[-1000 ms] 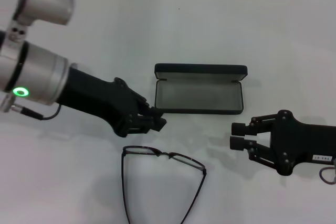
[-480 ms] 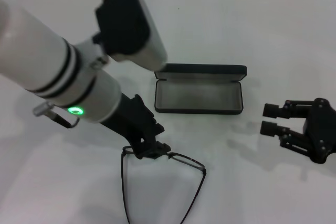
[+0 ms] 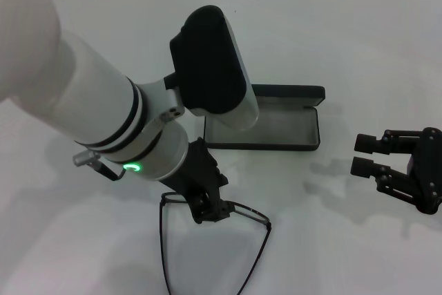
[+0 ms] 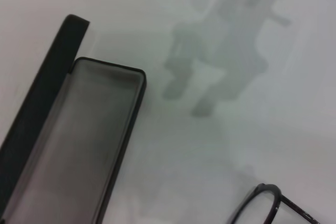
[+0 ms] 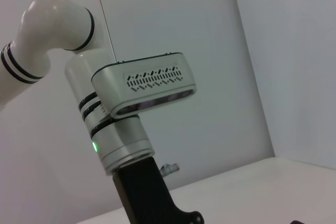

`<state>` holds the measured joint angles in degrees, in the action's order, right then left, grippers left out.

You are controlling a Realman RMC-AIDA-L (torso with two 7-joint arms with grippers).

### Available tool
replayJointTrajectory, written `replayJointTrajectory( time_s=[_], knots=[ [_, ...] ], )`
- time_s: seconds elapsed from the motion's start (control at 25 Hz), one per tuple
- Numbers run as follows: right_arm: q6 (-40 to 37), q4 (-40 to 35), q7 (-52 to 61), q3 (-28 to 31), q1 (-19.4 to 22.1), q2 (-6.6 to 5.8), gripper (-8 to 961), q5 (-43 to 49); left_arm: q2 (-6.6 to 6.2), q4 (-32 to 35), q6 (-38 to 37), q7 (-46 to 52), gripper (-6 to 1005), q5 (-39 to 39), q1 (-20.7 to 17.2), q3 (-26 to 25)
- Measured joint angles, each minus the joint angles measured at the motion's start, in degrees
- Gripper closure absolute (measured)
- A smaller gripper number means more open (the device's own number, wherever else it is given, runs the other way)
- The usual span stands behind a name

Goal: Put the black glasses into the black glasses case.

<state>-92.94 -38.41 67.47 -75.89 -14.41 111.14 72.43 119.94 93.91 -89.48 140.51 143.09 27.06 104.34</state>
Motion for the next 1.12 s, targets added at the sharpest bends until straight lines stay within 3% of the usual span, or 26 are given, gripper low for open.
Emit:
replayJointTrajectory(
  time_s=[0.72,1.12],
  knots=[
    [-0.6,0.6,-0.4,0.0,0.0,0.22,623,0.1,0.03,-4.1,3.8,-0.4,630,2.0,0.7,3.2],
    [-0.6,0.7,-0.4,0.0,0.0,0.3,624,0.1,0.11,-5.1,6.4,-0.2,635,4.8,0.7,7.4]
  ],
)
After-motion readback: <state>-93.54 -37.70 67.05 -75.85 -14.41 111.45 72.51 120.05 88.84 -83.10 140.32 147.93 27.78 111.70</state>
